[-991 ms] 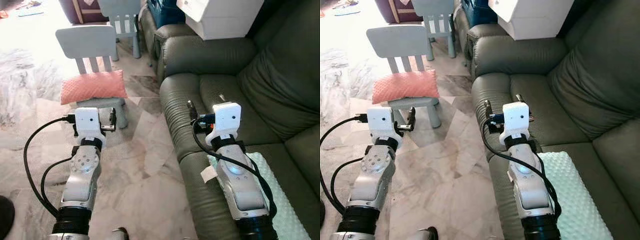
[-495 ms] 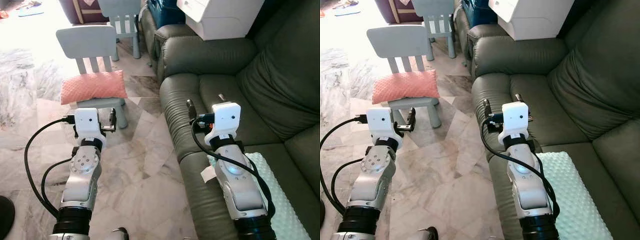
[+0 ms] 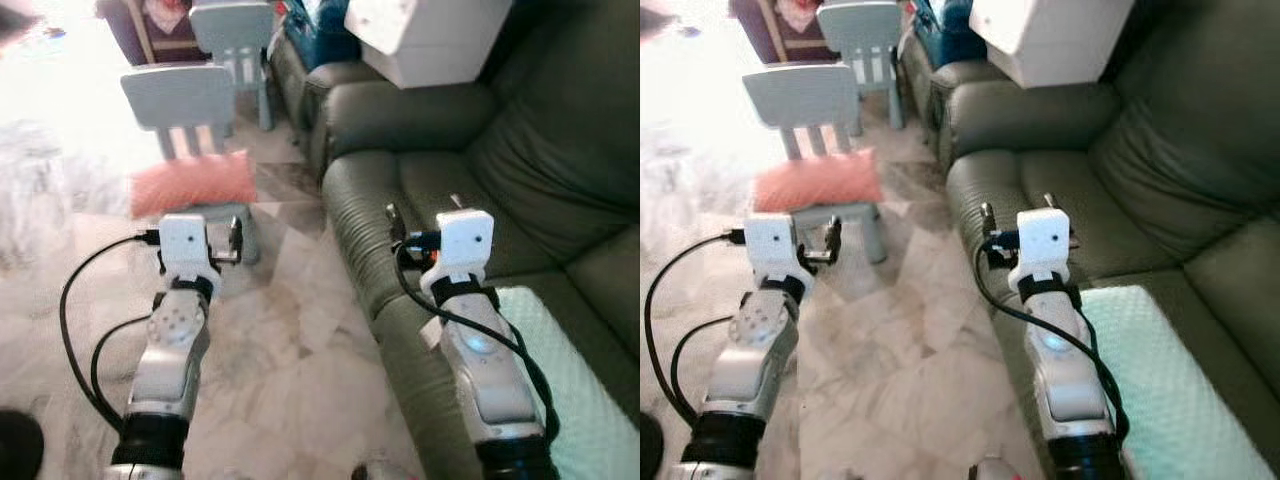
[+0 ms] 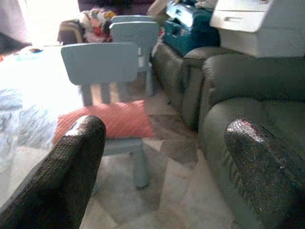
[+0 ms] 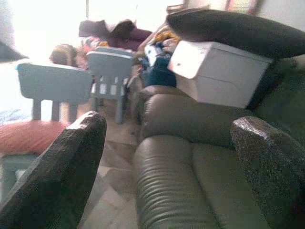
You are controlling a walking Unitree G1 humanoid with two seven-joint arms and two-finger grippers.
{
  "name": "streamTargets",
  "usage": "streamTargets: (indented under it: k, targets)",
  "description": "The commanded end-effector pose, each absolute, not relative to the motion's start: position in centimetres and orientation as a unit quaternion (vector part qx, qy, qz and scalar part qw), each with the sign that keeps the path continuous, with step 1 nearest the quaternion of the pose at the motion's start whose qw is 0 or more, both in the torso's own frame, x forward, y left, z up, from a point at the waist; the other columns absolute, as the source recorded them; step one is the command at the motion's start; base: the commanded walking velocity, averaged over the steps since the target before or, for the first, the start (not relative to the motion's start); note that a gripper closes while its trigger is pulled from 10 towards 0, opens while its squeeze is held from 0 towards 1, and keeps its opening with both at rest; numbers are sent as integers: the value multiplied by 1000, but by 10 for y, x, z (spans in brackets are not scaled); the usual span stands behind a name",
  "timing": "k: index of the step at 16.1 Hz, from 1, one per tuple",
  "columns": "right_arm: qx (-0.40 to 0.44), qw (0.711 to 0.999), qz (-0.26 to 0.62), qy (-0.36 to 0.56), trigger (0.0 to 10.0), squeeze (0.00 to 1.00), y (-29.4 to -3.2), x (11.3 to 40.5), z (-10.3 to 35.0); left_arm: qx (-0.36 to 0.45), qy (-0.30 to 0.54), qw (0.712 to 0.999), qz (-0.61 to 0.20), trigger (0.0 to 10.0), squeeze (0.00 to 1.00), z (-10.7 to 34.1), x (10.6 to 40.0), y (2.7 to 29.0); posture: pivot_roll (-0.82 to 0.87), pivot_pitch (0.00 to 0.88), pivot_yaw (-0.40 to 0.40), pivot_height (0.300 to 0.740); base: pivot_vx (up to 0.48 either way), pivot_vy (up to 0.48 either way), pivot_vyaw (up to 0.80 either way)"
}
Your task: Move the pillow to the sofa
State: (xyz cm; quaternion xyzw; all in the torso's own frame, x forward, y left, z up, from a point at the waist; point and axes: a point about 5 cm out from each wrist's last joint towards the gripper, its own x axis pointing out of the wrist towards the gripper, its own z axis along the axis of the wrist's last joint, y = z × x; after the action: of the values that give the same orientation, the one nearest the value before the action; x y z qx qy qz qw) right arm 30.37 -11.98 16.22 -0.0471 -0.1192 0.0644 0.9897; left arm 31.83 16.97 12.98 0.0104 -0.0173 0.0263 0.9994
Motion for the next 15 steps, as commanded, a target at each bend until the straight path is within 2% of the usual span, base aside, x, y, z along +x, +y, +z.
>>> streamTargets:
  k: [1, 6, 9, 11, 15]
  targets:
    - [-47, 989, 72, -124, 10000, 0, -116, 304, 165, 9, -14, 999, 36, 10000, 0, 130, 318, 174, -111, 154, -33, 740, 0, 461, 0]
    - [-44, 989, 68, -121, 10000, 0, -116, 302, 164, 9, -8, 999, 36, 10000, 0, 129, 318, 176, -116, 160, -28, 740, 0, 461, 0]
    - [-42, 989, 71, -119, 10000, 0, -115, 302, 164, 13, -15, 999, 29, 10000, 0, 130, 318, 174, -115, 163, -32, 740, 0, 0, 0]
    - [-41, 989, 75, -117, 10000, 0, -114, 303, 163, -5, 0, 999, 45, 10000, 0, 125, 318, 180, -114, 163, -33, 740, 0, 0, 0]
    - [-50, 988, 83, -119, 10000, 0, -110, 304, 164, 12, -15, 998, 65, 10000, 0, 127, 317, 193, -110, 162, -35, 740, 0, 0, 0]
